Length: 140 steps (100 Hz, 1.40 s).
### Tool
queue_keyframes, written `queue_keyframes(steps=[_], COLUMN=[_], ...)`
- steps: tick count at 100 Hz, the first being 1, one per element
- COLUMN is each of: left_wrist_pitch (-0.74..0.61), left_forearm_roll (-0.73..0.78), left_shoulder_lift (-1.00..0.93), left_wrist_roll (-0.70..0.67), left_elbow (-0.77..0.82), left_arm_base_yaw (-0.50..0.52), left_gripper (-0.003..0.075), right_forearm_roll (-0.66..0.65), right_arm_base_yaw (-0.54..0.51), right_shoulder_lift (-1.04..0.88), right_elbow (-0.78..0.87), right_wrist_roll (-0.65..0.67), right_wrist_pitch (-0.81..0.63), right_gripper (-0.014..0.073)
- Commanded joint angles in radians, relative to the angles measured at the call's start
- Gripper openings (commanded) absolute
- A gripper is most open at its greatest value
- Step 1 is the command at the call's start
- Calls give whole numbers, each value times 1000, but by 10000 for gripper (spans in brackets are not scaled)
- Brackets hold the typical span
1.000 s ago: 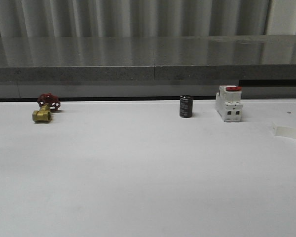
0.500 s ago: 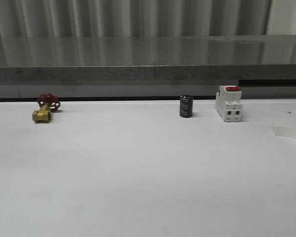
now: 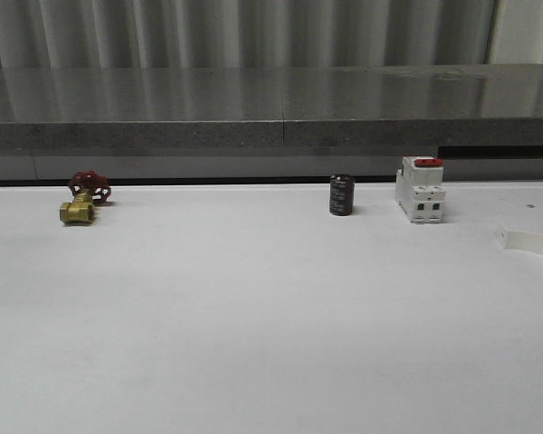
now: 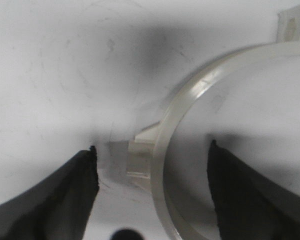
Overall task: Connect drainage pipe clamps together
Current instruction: 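Grasp the clamp half's end with the left gripper and lift it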
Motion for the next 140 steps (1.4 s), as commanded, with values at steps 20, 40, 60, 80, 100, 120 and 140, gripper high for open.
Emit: queue_keyframes(steps=[20,40,60,80,100,120,140], left_wrist_pitch=[-5,54,147,208,184,97,33], left_forearm_roll=[-3,-31,-76,-76,-73,-56,-56], left_shoulder_lift=[-51,-85,-168,-258,-269,-235,-170], left_wrist_roll=[2,2,-8,-172,-306,-414,-561], left_elbow=[-27,-27,-27,-25,-25,-25,-25], left_arm_base_yaw=[4,2,-32,-143,-322,-517,-632], left_gripper=[57,-1,-1,-1,-1,-1,-1], right_forearm_roll=[-7,-7,-7,-7,-7,-7,-7], right_arm_base_yaw=[-4,-4,-4,-4,-4,-4,-4], right_shoulder_lift=[-20,-20,-20,-20,-20,-20,-20], right_elbow=[-17,-17,-17,-17,-17,-17,-17], right_wrist_roll=[-6,-6,-6,-6,-6,-6,-6], right_wrist_pitch=[-72,-72,-72,-72,-72,-72,-72], right_gripper=[-69,-69,-69,-69,-69,-69,-69])
